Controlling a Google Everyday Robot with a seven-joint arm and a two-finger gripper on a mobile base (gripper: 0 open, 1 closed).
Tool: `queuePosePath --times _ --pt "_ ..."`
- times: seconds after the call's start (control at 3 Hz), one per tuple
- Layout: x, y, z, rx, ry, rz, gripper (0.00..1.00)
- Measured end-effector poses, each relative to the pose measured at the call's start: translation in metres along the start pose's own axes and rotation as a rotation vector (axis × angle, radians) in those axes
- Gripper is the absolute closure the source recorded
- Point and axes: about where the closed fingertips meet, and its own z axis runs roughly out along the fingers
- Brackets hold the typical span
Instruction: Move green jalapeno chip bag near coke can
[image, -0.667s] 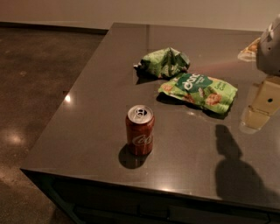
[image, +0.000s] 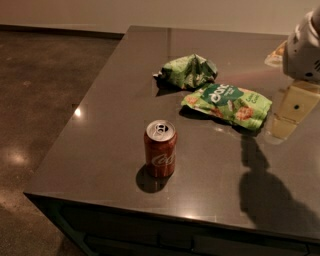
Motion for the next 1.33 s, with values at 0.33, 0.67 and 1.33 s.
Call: queuePosePath --times 0.33,0.67,1.33 --pt "-0.024 -0.032 0.019 0.013 -0.032 -0.016 0.00" --pt "-0.060 -0.068 0.042 0.017 -0.086 -0.048 0.00" --pt "-0.121 -0.137 0.095 0.005 -0.147 -0.064 0.00"
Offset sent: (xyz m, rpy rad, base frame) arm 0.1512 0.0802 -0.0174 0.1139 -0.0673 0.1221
